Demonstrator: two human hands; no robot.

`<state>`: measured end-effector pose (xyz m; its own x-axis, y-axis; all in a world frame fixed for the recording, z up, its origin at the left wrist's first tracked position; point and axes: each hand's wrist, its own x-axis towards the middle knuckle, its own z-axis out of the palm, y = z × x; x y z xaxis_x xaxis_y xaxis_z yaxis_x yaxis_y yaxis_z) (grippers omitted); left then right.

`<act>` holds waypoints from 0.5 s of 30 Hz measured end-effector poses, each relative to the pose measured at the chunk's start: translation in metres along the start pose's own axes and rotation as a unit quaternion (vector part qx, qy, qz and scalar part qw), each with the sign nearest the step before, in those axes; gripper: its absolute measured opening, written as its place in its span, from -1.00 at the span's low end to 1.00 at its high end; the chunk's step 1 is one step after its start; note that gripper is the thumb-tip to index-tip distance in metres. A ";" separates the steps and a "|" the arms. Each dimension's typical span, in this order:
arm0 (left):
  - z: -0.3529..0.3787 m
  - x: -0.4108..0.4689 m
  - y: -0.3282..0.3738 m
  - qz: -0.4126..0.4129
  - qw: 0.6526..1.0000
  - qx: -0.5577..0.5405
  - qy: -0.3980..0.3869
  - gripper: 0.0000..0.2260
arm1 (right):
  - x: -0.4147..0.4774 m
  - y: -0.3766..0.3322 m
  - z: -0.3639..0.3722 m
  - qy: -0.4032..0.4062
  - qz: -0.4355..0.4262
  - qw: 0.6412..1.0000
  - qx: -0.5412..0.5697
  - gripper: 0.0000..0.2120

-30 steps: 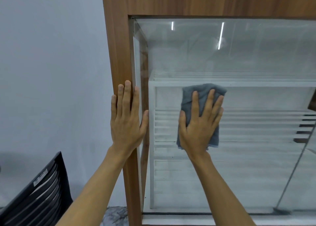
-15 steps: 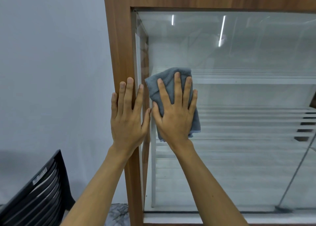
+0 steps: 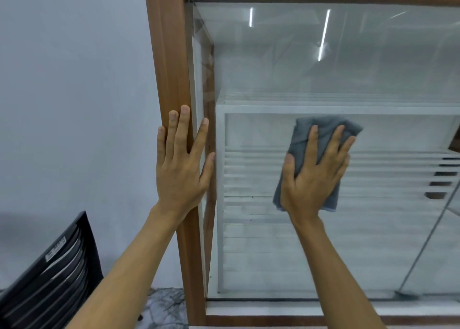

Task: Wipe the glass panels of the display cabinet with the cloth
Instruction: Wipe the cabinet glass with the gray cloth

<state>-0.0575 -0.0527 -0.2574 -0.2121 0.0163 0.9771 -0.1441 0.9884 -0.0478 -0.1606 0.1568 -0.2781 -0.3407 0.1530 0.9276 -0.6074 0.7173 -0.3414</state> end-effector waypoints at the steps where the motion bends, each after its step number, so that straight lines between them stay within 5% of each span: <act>1: 0.000 -0.001 -0.001 0.005 1.000 0.000 -0.001 -0.49 | -0.010 -0.007 0.003 -0.012 -0.009 1.000 0.003 -0.43; 15: -0.001 -0.008 -0.005 0.008 1.000 -0.014 0.007 -0.51 | -0.009 -0.087 0.035 -0.044 -0.140 0.988 -0.039 -0.41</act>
<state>-0.0541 -0.0579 -0.2652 -0.1999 0.0349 0.9792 -0.1138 0.9918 -0.0586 -0.1298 0.0689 -0.2618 -0.2295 -0.1160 0.9664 -0.6303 0.7743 -0.0567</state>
